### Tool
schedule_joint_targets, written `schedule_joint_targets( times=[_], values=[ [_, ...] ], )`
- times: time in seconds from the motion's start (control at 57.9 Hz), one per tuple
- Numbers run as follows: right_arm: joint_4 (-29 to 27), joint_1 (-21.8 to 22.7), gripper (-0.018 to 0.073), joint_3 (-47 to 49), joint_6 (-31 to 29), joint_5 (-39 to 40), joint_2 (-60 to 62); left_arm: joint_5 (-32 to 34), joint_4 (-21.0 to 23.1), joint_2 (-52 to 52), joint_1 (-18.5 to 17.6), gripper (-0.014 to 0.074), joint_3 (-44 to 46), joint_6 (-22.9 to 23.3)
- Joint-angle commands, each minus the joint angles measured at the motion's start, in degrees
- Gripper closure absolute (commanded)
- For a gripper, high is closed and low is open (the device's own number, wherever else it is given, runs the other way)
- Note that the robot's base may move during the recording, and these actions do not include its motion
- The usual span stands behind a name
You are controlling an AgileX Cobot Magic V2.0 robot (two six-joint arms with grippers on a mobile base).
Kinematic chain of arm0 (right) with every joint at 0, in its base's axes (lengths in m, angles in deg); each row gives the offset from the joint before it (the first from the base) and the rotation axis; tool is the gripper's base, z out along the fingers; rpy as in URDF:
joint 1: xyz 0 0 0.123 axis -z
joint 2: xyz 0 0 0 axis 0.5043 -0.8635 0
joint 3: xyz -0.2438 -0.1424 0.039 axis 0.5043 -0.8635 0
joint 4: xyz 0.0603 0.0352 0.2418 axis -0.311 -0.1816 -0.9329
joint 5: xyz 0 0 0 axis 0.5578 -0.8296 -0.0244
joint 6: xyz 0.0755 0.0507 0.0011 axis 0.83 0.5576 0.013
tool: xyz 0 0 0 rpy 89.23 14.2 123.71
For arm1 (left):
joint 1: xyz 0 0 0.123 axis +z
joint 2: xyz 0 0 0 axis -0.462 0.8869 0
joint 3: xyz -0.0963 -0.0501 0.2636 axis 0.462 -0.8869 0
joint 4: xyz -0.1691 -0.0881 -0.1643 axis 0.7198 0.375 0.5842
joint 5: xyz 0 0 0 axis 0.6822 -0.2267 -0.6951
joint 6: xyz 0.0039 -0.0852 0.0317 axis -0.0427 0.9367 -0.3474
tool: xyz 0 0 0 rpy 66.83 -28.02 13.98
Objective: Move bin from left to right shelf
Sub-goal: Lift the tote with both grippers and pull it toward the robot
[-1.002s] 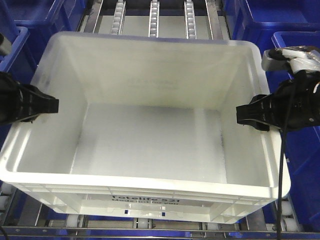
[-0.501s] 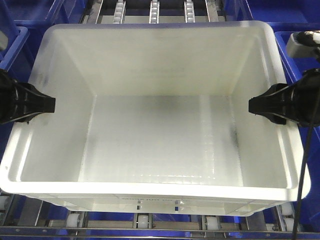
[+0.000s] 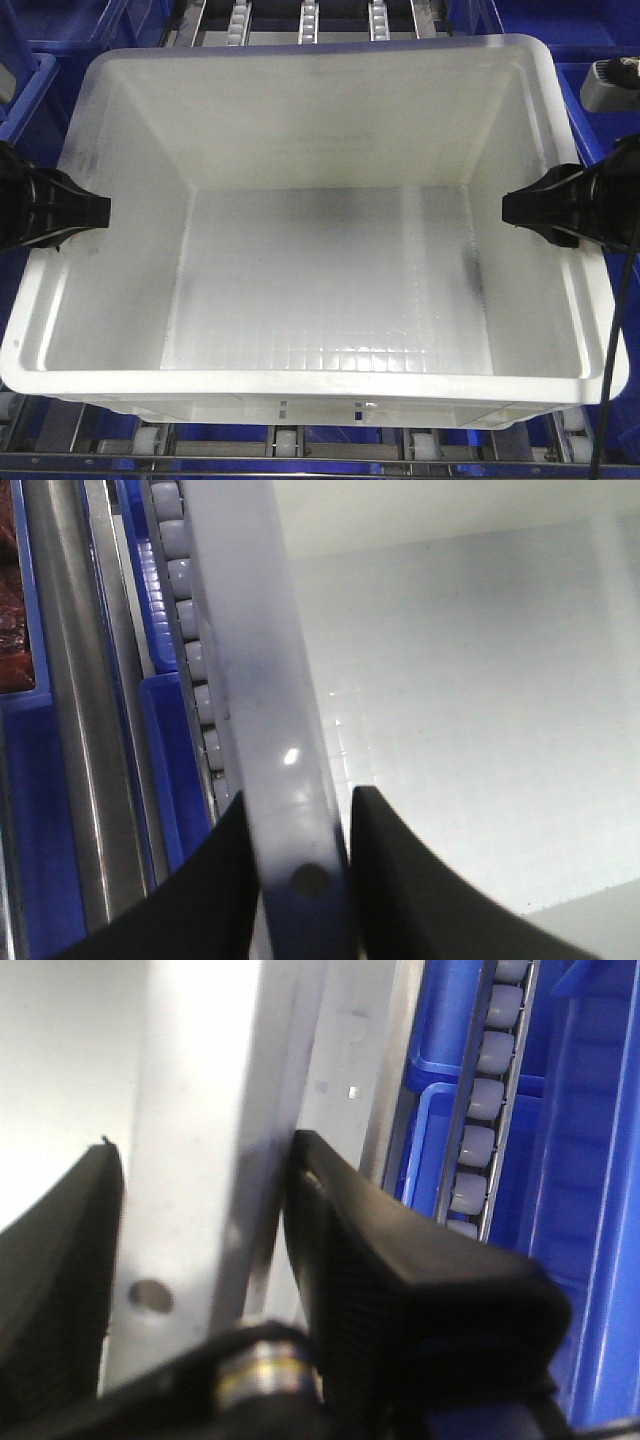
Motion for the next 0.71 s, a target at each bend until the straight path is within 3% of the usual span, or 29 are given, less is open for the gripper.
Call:
schedule_joint_targets(
  times=[0.0,0.691],
  values=[
    [-6.97,-0.63,0.0564,2.67,-3.38,5.4,2.04,8.08,5.85,-3.18,-0.86,0.0604,2.84,-0.96],
    [-6.54,-0.63,0.0564,2.67,-3.43,5.64,2.04,8.91,7.01,-4.6,-0.86,0.0604,2.84,-0.83]
  ],
)
